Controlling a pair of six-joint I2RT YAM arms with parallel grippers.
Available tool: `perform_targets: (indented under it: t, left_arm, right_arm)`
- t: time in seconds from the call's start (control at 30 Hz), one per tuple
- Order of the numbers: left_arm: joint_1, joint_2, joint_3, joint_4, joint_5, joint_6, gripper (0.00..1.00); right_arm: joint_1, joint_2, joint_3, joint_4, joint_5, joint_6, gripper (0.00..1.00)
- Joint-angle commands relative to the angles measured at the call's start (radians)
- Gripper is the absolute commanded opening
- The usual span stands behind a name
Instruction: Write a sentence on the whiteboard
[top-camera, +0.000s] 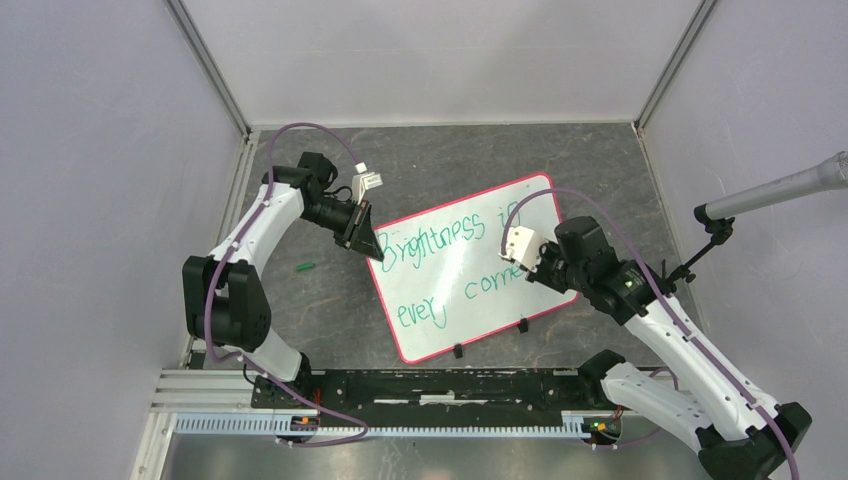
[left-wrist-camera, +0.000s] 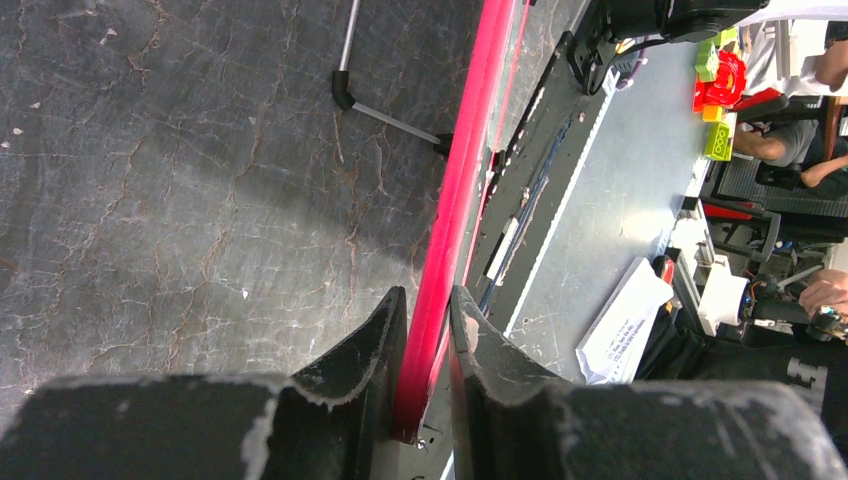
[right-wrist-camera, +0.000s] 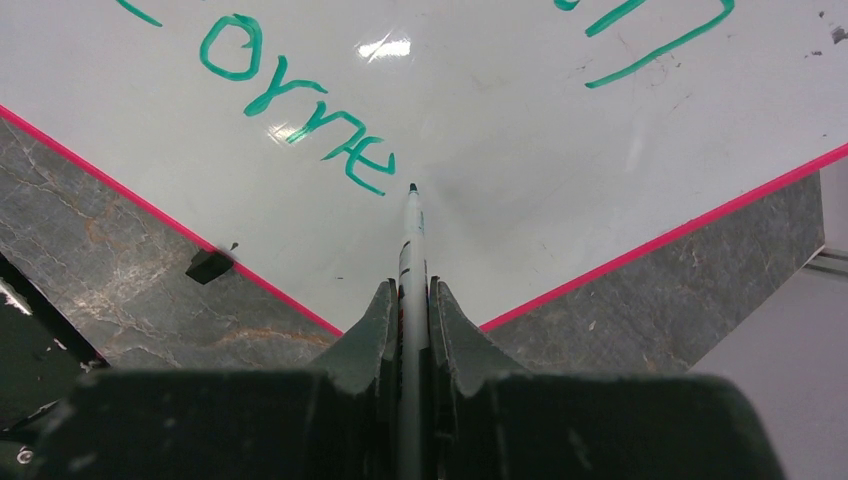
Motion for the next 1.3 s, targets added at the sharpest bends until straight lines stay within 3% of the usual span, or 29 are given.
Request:
perform_targets:
  t: [0.0, 0.53, 1.27]
  left_arm:
    - [-0.047, 0.03, -0.012, 0.072, -0.079, 0.02, 0.03]
    - [-0.047, 0.005, -0.02, 0.072, -0.08, 0.015, 0.02]
    - [-0.049, 0.005, -0.021, 0.072, -0.084, 0.013, 0.03]
  right_arm:
    - [-0.005, -0.02, 0.014, 0.061, 0.032, 0.052, 0.0]
    - [-0.116, -0.016, 0.021, 0.069, -0.153, 0.07, 0.0]
    - [-0.116, -0.01, -0.056, 0.107, -0.089, 0.029, 0.0]
